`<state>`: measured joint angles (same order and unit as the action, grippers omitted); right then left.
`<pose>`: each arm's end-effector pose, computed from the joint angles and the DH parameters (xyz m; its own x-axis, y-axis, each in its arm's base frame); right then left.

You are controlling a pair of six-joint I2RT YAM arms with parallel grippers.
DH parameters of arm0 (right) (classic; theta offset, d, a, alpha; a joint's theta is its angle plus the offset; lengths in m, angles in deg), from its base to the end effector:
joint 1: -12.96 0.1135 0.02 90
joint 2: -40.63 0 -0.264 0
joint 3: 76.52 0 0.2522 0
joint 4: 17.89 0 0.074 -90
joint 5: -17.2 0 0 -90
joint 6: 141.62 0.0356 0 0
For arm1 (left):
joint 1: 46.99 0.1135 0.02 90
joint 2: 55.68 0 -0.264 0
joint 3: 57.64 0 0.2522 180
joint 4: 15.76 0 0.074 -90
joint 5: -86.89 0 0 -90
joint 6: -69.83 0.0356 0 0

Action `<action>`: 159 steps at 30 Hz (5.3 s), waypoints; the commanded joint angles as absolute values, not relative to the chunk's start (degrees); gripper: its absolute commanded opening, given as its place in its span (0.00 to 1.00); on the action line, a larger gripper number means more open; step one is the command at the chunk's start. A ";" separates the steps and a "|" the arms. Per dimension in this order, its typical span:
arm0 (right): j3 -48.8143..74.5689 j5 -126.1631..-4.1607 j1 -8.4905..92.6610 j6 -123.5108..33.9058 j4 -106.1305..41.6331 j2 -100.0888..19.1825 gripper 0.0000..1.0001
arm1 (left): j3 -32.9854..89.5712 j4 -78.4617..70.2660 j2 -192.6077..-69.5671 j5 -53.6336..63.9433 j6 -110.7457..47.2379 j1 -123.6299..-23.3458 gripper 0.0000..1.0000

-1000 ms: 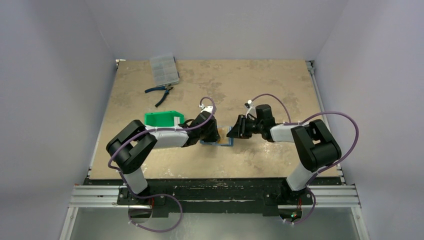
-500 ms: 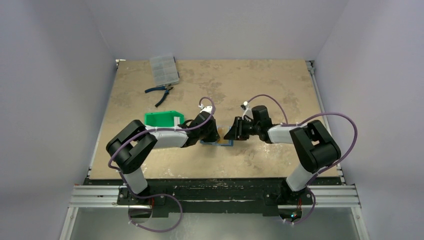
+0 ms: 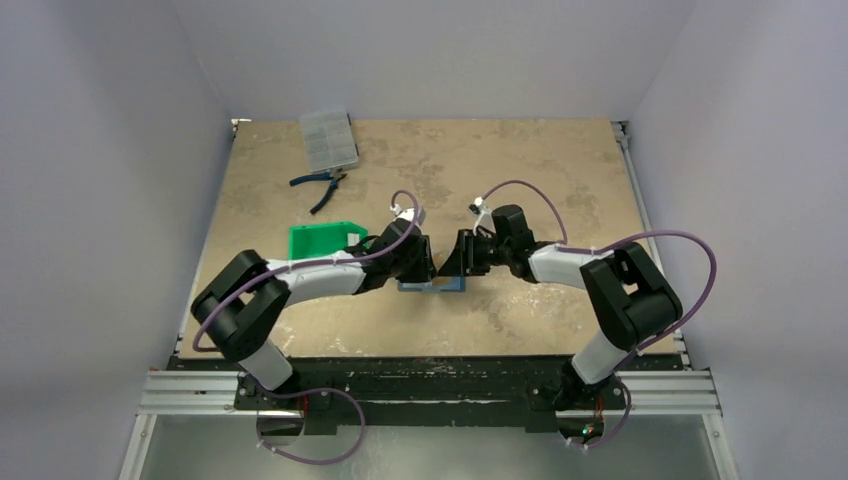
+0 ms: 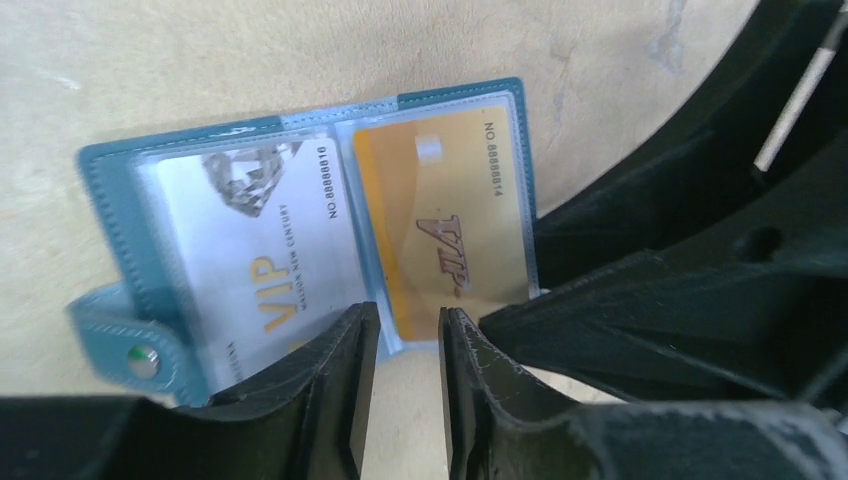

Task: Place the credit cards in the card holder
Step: Insert the credit card into the card holder, then pick up the credit card from the storage box.

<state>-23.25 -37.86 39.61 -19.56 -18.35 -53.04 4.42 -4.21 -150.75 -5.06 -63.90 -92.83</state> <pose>0.2652 0.1559 0.1460 -0.8962 0.0371 -0.4421 -0.3293 0.6120 0.7190 0.2328 -0.2380 0.1622 -0.8372 -0.1296 -0.5314 0.1680 0.8636 -0.4753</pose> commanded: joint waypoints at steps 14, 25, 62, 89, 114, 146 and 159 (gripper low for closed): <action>-11.21 -36.94 47.41 -21.10 -18.58 -60.47 0.51 | 8.34 31.39 -113.11 -10.29 -53.27 -72.13 0.68; -21.17 -41.29 40.34 -19.74 -16.26 -59.10 0.52 | 5.35 32.00 -114.40 -5.57 -51.11 -60.47 0.79; -23.82 -40.02 37.52 -20.28 -15.39 -57.30 0.51 | -1.06 3.56 -134.43 12.81 -53.25 -58.77 0.78; -23.91 -40.02 37.49 -20.33 -15.53 -57.17 0.51 | 1.05 9.24 -131.41 9.65 -50.05 -58.77 0.12; -22.64 -37.80 37.74 -22.17 -19.05 -45.08 0.63 | 9.27 9.66 -117.33 20.49 -58.53 -58.84 0.00; -36.64 -30.88 37.11 21.59 30.96 -36.93 0.00 | -21.61 -68.26 -133.45 -1.29 -91.87 -87.00 0.00; -28.30 -54.70 32.36 -20.80 -23.30 -29.85 0.00 | -8.38 -20.66 -136.35 -2.76 -80.05 -90.02 0.47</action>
